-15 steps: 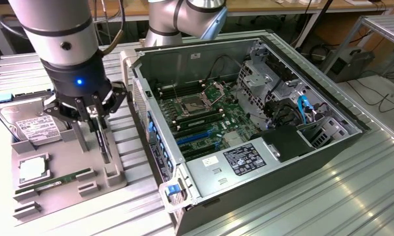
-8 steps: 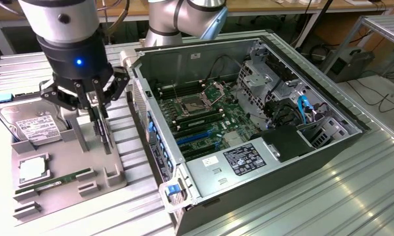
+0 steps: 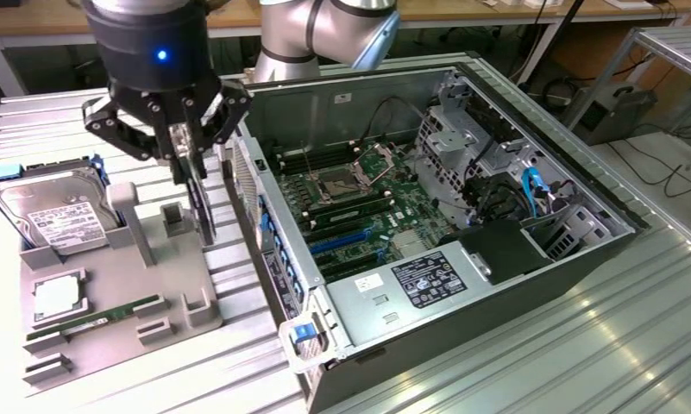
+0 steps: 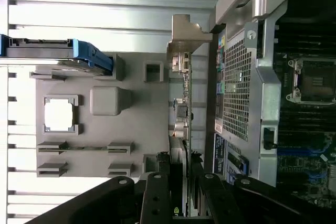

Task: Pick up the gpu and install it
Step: 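Pick up the gpu and move the gpu toward the slot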

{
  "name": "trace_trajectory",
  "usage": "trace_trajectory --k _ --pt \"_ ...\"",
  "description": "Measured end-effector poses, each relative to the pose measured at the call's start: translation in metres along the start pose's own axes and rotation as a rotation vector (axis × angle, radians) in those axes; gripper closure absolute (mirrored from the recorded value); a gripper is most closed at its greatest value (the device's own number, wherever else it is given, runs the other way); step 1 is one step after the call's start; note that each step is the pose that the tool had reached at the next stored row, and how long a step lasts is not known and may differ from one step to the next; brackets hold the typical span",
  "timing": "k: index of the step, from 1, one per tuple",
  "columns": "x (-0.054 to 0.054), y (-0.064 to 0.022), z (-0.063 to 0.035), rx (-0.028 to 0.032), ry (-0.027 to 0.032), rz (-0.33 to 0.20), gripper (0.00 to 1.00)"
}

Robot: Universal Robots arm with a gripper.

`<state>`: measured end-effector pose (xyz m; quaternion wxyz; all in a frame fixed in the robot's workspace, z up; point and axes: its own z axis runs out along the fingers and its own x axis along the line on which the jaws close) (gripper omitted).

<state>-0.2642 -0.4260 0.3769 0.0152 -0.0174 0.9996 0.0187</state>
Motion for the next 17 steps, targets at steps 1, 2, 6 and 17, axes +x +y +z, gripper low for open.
trace_trajectory --k 1,2,6,17 --pt "-0.004 -0.0007 -0.0056 -0.0001 0.0013 0.000 0.74" --pt "-0.009 -0.0016 -0.0120 -0.0002 0.0030 0.000 0.74" --pt "-0.031 -0.0060 -0.0385 -0.0005 0.0118 0.001 0.74" --pt "-0.099 -0.0113 -0.0663 -0.0050 0.0474 0.002 0.74"
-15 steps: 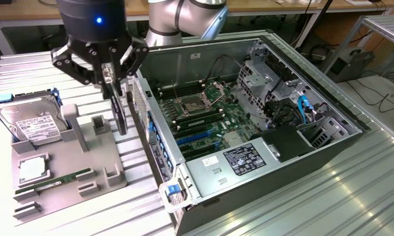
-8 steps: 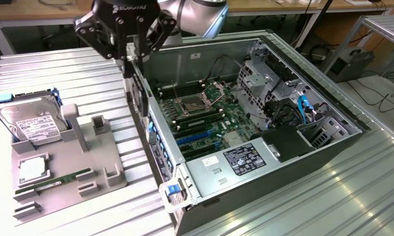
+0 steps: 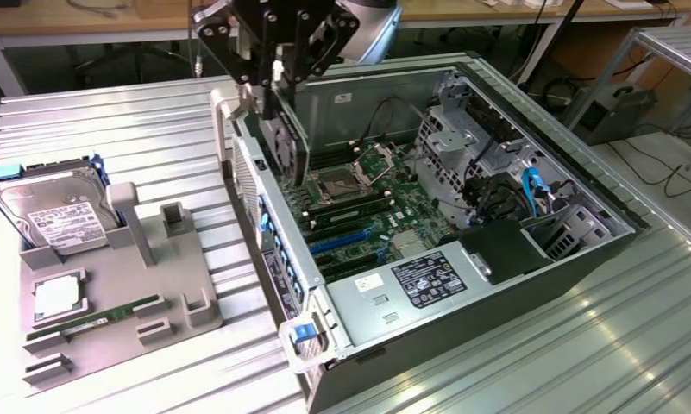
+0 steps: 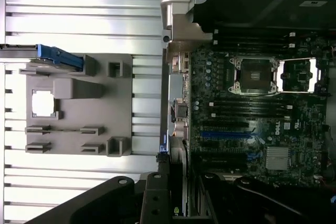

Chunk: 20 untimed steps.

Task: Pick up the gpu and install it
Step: 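Pick up the gpu and move the gpu toward the slot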

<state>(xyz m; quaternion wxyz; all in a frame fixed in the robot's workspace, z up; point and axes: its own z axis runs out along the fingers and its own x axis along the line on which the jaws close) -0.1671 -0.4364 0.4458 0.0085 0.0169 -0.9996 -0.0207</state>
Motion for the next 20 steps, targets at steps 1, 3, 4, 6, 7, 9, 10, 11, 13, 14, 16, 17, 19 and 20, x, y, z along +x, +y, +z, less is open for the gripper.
trace_trajectory --k 1,3,4,6,7,9,10,11,13,14,16,17,19,20 --pt "-0.005 -0.0002 -0.0001 -0.0002 0.0016 0.000 0.74" --pt "-0.017 -0.0006 -0.0002 -0.0013 0.0038 0.000 0.74" --pt "-0.025 -0.0009 0.0003 -0.0018 0.0043 0.000 0.74" --pt "-0.037 -0.0013 0.0016 -0.0018 0.0047 0.000 0.74" --pt "-0.041 -0.0015 0.0023 -0.0018 0.0048 0.000 0.74" --pt "-0.051 -0.0019 0.0036 -0.0017 0.0050 0.000 0.74" --pt "-0.057 -0.0021 0.0046 -0.0018 0.0050 0.000 0.74" --pt "-0.062 -0.0023 0.0057 -0.0018 0.0051 0.000 0.74" --pt "-0.071 -0.0028 0.0077 -0.0018 0.0051 0.000 0.74" --pt "-0.076 -0.0030 0.0088 -0.0017 0.0052 0.000 0.74" --pt "-0.089 -0.0035 0.0119 -0.0018 0.0052 0.000 0.74" --pt "-0.095 -0.0038 0.0134 -0.0017 0.0052 0.000 0.74" --pt "-0.108 -0.0046 0.0177 -0.0018 0.0052 0.000 0.74" --pt "-0.111 -0.0049 0.0196 -0.0018 0.0052 0.000 0.74"
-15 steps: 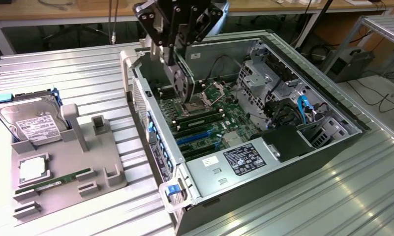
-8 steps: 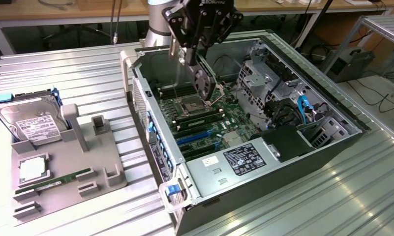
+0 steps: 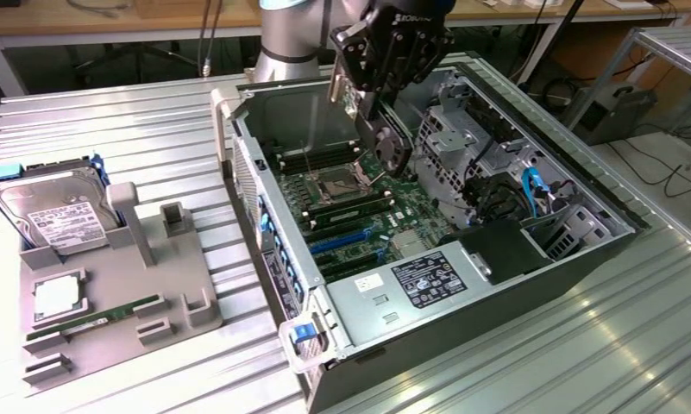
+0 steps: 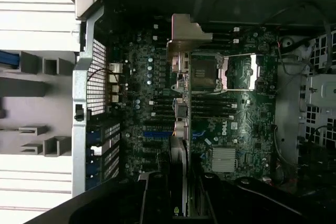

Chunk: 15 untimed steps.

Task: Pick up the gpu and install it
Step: 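Pick up the gpu and move the gpu toward the slot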

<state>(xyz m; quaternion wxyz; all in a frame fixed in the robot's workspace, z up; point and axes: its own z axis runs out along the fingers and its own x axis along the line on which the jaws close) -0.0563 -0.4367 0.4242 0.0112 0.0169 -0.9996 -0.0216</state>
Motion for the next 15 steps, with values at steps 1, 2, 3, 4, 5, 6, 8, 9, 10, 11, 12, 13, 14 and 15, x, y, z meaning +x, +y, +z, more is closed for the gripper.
trace_trajectory --k 1,2,3,4,5,6,8,9,10,11,12,13,14,15 --pt "-0.002 -0.0003 0.0017 -0.0001 0.0000 0.000 0.74" --pt "-0.003 -0.0007 0.0034 0.0000 0.0000 0.000 0.74" --pt "-0.007 -0.0015 0.0067 -0.0001 -0.0001 0.000 0.74" --pt "-0.009 -0.0020 0.0088 0.0000 0.0000 0.000 0.74" --pt "-0.011 -0.0026 0.0107 0.0001 0.0000 0.000 0.74" --pt "-0.013 -0.0032 0.0126 0.0001 0.0000 0.000 0.74" --pt "-0.018 -0.0045 0.0163 0.0000 -0.0001 0.000 0.74" --pt "-0.021 -0.0053 0.0182 0.0000 0.0000 0.000 0.74" --pt "-0.024 -0.0058 0.0199 -0.0001 -0.0001 0.000 0.74" --pt "-0.025 -0.0060 0.0213 0.0000 -0.0001 0.000 0.74" --pt "-0.026 -0.0060 0.0214 0.0000 0.0001 0.000 0.74" --pt "-0.026 -0.0060 0.0214 0.0000 0.0004 0.000 0.74" --pt "-0.026 -0.0060 0.0214 0.0000 0.0004 0.000 0.74" --pt "-0.026 -0.0060 0.0214 -0.0001 0.0004 0.000 0.74"
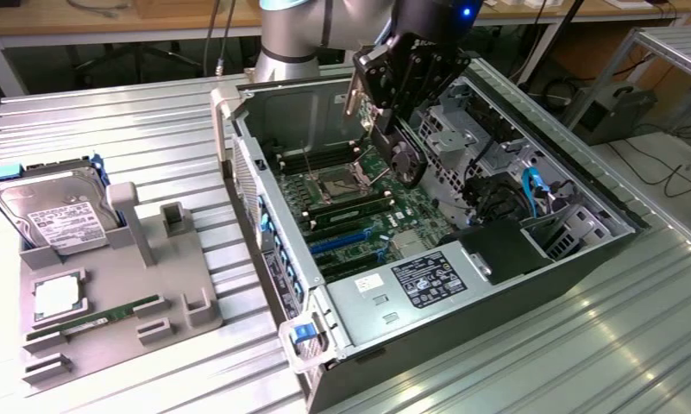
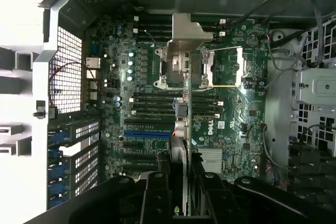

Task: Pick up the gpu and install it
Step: 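Pick up the gpu and move the gpu toward the slot, then insert the gpu into the slot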

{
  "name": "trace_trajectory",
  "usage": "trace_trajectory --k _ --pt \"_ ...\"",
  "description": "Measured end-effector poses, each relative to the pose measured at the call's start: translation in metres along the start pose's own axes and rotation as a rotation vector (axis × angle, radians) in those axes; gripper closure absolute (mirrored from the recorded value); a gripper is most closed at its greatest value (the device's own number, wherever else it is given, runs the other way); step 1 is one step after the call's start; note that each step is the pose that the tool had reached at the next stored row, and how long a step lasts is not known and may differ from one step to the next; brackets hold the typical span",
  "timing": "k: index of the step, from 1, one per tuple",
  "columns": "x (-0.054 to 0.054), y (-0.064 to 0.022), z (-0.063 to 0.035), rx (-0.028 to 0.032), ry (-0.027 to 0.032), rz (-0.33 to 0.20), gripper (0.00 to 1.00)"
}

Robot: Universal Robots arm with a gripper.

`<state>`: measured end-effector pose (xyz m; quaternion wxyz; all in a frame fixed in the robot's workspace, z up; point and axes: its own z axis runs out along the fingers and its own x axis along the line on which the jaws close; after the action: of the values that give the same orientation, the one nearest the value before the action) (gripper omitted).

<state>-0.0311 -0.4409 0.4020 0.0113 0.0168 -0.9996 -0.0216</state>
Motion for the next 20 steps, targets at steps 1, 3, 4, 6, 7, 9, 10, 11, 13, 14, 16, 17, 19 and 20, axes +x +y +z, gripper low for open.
trace_trajectory --k 1,3,4,6,7,9,10,11,13,14,16,17,19,20 --pt "-0.0001 0.0000 0.0000 0.0000 0.0000 0.000 0.74" --pt "-0.0001 0.0000 0.0001 0.0000 0.0000 0.000 0.74" --pt "-0.0001 0.0000 0.0001 -0.0001 0.0000 0.000 0.74" --pt "0.0000 0.0000 0.0001 0.0000 0.0000 0.000 0.74" --pt "-0.0001 0.0000 0.0001 -0.0001 0.0000 0.000 0.74" --pt "0.0000 0.0000 0.0001 0.0000 0.0000 0.000 0.74" --pt "-0.0001 0.0000 0.0001 0.0000 0.0000 0.000 0.74" --pt "-0.0001 0.0000 0.0001 -0.0001 0.0000 0.000 0.74" --pt "-0.0001 0.0000 0.0001 0.0000 0.0000 0.000 0.74" --pt "-0.0002 -0.0001 0.0001 -0.0001 0.0001 -0.004 0.74" --pt "-0.0002 -0.0001 0.0001 0.0002 0.0009 -0.023 0.74" --pt "-0.0002 -0.0001 0.0001 0.0004 0.0015 -0.042 0.74" --pt "-0.0002 -0.0001 0.0001 0.0019 0.0039 -0.115 0.74" --pt "-0.0002 -0.0001 0.0002 0.0023 0.0046 -0.136 0.74"
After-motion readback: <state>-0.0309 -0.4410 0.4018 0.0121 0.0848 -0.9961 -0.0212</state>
